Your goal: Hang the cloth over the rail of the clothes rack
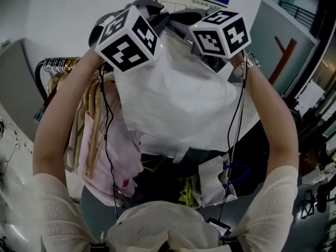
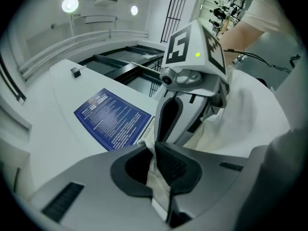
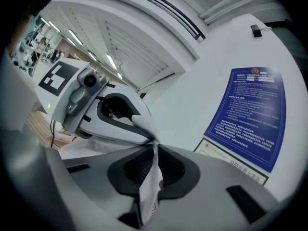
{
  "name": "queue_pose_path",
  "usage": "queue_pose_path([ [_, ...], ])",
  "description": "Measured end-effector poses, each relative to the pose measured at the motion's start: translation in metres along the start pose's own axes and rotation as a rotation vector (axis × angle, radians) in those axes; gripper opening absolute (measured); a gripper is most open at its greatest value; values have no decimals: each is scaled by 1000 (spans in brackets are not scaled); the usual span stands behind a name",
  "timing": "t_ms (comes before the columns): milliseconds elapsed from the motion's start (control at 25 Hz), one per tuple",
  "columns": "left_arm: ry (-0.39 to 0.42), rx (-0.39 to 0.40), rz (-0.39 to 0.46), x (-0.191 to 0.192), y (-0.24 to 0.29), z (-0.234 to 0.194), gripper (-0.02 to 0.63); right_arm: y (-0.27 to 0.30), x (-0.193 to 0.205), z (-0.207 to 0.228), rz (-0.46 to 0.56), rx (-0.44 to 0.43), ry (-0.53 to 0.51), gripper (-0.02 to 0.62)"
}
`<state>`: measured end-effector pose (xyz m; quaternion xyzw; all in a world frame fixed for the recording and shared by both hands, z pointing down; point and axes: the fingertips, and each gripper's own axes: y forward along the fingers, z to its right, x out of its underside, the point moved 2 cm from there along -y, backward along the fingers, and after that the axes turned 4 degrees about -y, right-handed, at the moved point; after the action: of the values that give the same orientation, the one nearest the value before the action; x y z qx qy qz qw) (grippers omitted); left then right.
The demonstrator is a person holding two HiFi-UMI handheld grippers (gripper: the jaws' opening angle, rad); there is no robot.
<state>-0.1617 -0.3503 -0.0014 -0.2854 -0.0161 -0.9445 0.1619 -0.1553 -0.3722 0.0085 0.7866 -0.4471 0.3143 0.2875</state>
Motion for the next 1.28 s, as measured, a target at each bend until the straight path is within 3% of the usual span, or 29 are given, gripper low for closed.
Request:
queue_pose_path([
  [200, 60, 72, -30, 15, 0, 9, 20, 9, 12, 4, -33, -10, 60, 29],
  [400, 93, 67, -44, 14, -26, -5, 21, 5, 29, 23, -54, 43, 121, 26],
  [560, 39, 106, -24, 6, -54, 3, 20, 5, 30, 24, -23, 30, 150, 30],
  [640, 48, 125, -40, 4, -66, 17, 20, 3, 23, 26, 5, 31, 167, 92],
  [840, 61, 162, -89, 10, -88, 53, 20, -14, 7, 37, 76, 96, 169, 95],
  [920, 35, 144, -73, 11, -91, 57, 20, -28, -7, 32, 127, 96, 152, 94],
  [1080, -45, 32, -23, 6, -91, 49, 20, -77, -45, 2, 243, 81, 116, 92],
  [1200, -101, -29, 23, -4, -90, 44, 20, -113, -56, -13, 257, 143, 114, 41],
  [1280, -139, -23, 44, -10, -89, 45, 20, -131, -50, -18, 235, 162, 141, 18],
])
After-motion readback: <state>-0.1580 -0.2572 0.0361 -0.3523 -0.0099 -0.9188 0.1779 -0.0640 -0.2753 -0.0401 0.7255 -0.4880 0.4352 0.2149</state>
